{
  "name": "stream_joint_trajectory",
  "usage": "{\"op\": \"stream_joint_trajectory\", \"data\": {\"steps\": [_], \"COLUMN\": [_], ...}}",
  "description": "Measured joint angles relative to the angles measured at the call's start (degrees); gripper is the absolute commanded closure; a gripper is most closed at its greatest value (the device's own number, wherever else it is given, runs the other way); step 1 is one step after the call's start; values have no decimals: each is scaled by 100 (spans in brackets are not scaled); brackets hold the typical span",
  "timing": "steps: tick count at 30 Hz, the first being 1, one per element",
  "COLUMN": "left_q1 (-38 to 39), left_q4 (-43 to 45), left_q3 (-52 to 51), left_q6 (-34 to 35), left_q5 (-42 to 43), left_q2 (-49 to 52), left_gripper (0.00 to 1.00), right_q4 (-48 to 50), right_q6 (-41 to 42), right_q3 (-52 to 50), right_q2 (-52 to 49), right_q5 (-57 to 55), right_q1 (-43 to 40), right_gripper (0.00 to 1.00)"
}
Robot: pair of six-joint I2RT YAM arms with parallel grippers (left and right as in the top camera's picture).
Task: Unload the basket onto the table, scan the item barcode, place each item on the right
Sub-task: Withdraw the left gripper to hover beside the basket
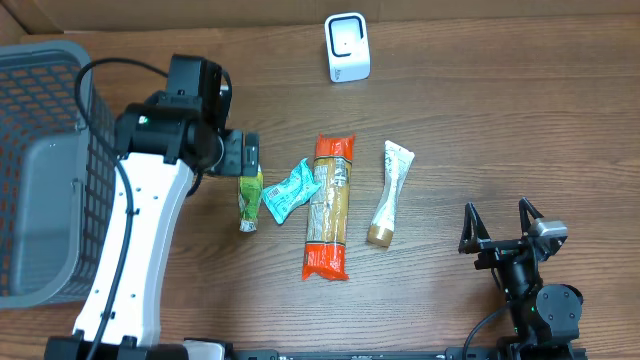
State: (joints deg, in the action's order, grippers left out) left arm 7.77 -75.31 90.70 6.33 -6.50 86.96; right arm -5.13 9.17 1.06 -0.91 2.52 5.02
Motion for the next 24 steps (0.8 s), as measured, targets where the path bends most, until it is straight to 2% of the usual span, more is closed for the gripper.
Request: {"op": "stream_joint_trajectory", "data": {"steps": [2,8,18,24], "left_q1": [0,-208,-2214,-2302], "left_q4": [365,396,114,111], "left_q3": [0,-2,-2,-2], "left_q6": [-114,-654,-1547,-1902], "left_q5": [-101,162,1519,1860], "left_q2": [138,258,258,258], "left_gripper": [0,0,1,1], "right_q4": [-4,0,-2,0], "right_q6": [2,0,2,2], "right_q3": [0,0,0,0], "right_q2": [0,0,0,0], "right_q5": [0,0,0,0], "right_q1": [0,2,2,0], "right_gripper": [0,0,0,0]}}
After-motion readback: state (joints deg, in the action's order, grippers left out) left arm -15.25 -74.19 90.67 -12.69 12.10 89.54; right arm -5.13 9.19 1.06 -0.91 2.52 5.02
